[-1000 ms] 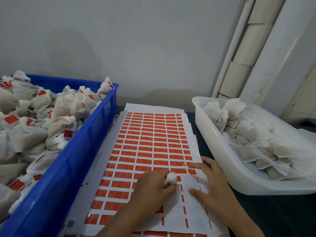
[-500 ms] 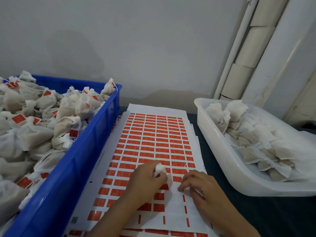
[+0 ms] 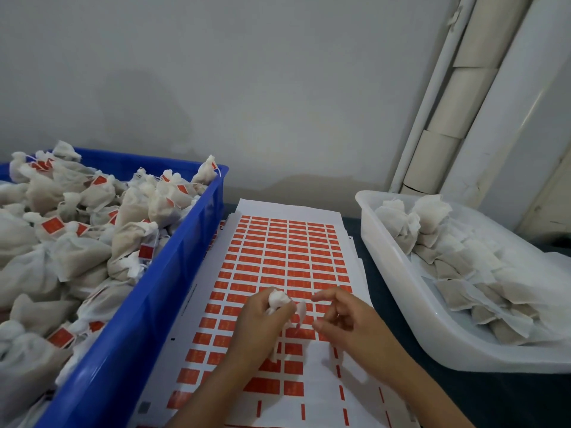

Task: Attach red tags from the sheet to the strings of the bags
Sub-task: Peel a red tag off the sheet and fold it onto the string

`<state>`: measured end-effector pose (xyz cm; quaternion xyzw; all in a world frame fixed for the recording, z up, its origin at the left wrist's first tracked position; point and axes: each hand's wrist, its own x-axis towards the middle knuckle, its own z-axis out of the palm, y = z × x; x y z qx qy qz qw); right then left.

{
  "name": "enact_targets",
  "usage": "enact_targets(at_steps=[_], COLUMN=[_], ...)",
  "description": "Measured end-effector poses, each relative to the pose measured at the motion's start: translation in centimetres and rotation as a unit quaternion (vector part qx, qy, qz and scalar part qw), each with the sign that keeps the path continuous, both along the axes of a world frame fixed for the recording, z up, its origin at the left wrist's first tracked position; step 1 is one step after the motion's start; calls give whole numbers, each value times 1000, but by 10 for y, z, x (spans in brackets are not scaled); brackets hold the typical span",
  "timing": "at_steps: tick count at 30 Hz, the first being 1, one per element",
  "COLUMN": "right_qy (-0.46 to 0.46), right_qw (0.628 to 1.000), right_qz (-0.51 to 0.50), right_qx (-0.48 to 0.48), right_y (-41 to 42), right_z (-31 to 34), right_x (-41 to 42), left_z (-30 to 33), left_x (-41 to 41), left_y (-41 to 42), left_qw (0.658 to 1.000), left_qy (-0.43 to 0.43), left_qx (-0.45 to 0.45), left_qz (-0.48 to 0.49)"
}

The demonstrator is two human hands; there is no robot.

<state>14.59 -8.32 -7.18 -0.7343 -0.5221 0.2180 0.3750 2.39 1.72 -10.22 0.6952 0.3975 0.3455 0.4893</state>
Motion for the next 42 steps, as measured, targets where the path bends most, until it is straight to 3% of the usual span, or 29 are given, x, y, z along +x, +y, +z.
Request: enact_targets(at_steps=[8, 13, 19, 26, 34, 42], right_qy=[-70, -98, -81, 17, 136, 148], right_qw=[990, 982, 985, 981, 953, 935], right_qz=[-56, -108, -100, -158, -180, -193], right_qx=[104, 122, 113, 111, 203, 258], right_y=[8, 8, 6, 3, -2, -7], right_z=[-30, -36, -38, -36, -26, -18], right_x=[-21, -15, -13, -5, -3, -2], left_z=[-6, -6, -6, 1, 3, 2], left_x=[4, 6, 6, 4, 1, 2], left_y=[-4, -4, -5, -4, -2, -7], left_qw=[999, 998, 998, 999, 989, 989], left_qy=[-2, -10, -13, -18, -107, -119], left_qx=[23, 19, 10, -30, -72, -51], left_qz=[-35, -51, -56, -10, -66, -65])
